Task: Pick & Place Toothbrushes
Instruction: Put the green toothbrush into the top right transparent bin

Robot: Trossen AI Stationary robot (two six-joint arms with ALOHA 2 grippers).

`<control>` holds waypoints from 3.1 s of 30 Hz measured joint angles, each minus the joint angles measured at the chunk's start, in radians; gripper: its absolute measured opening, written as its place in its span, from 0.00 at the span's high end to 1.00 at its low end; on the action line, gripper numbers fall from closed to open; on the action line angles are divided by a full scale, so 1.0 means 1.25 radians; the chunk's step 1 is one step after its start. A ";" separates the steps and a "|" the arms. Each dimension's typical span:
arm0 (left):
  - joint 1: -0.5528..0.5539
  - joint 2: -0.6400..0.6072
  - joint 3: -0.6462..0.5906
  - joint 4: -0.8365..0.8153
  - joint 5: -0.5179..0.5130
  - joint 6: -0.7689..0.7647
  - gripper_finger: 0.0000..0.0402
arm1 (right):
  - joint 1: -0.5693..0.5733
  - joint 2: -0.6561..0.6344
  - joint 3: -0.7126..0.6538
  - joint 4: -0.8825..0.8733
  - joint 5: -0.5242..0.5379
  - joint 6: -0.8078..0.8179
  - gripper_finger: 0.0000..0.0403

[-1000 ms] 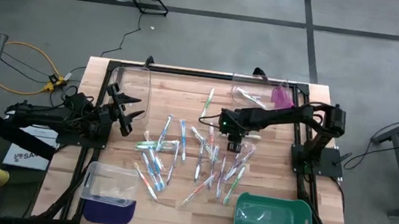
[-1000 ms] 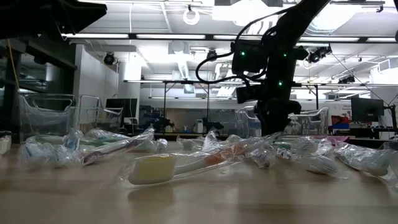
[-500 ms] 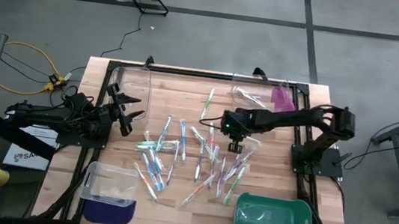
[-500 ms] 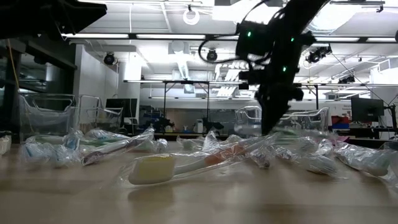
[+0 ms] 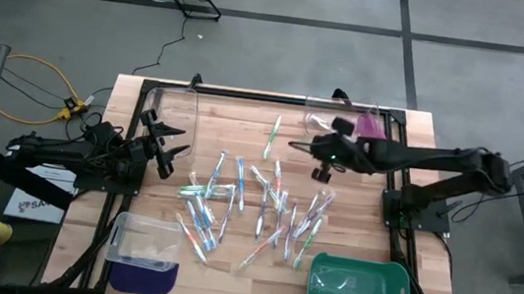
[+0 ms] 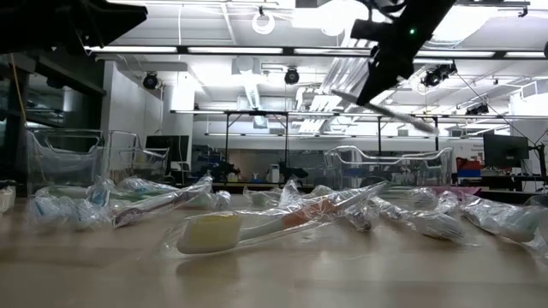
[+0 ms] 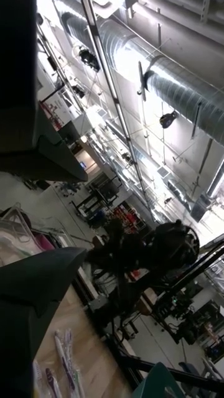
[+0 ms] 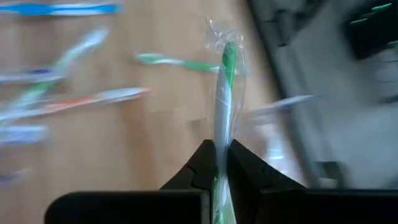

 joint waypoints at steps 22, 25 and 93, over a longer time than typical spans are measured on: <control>0.000 0.000 0.000 -0.001 0.000 0.000 0.56 | -0.415 -0.020 0.000 0.041 -0.299 -0.362 0.95; 0.000 0.000 0.000 -0.002 0.000 0.000 0.56 | -0.446 -0.001 0.000 0.042 -0.325 -0.398 0.95; 0.000 0.000 0.000 -0.021 0.000 0.007 0.56 | -0.257 -0.059 0.030 0.201 -0.443 0.172 0.48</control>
